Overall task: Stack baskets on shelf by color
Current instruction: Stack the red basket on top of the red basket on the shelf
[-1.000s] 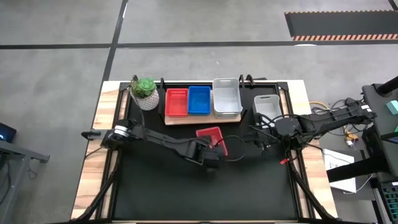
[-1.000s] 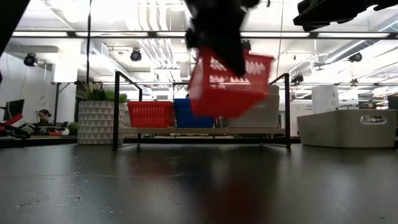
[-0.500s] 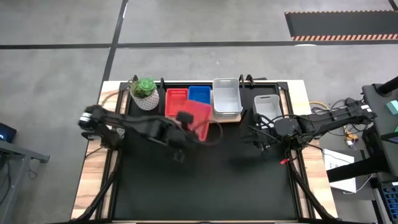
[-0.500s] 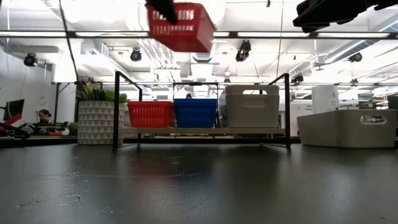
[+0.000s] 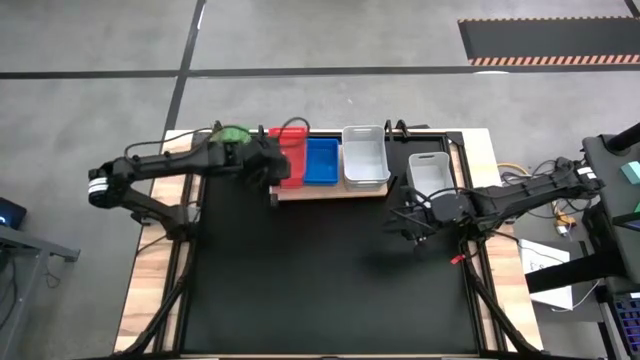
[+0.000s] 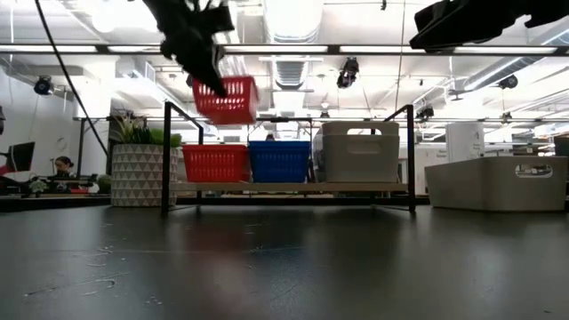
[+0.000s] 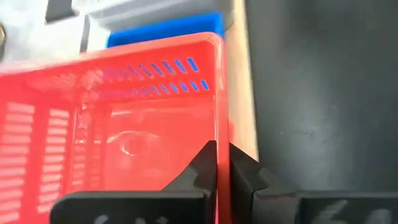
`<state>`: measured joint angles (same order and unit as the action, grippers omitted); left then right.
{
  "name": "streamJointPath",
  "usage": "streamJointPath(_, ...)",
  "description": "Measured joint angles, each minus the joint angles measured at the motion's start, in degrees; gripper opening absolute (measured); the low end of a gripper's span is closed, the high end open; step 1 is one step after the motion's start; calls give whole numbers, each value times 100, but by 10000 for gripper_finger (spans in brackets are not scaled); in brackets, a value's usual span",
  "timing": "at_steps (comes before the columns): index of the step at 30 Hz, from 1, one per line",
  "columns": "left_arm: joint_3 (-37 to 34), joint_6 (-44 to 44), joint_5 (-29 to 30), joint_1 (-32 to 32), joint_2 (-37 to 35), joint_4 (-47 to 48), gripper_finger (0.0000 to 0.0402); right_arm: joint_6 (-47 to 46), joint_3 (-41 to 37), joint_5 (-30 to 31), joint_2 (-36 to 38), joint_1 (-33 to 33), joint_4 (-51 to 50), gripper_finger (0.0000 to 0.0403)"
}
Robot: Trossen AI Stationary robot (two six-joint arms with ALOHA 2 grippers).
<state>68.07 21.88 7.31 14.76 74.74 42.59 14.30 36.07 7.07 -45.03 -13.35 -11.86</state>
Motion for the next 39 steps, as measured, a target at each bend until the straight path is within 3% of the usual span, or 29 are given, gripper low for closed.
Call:
streamJointPath(13,-174,147,-185,541,273,-119,0,-32,-7,2,-195,-1,16,59)
streamJointPath(39,-181,62,-236,551,483,-99,0,-277,-57,0,-202,-1,-11,59)
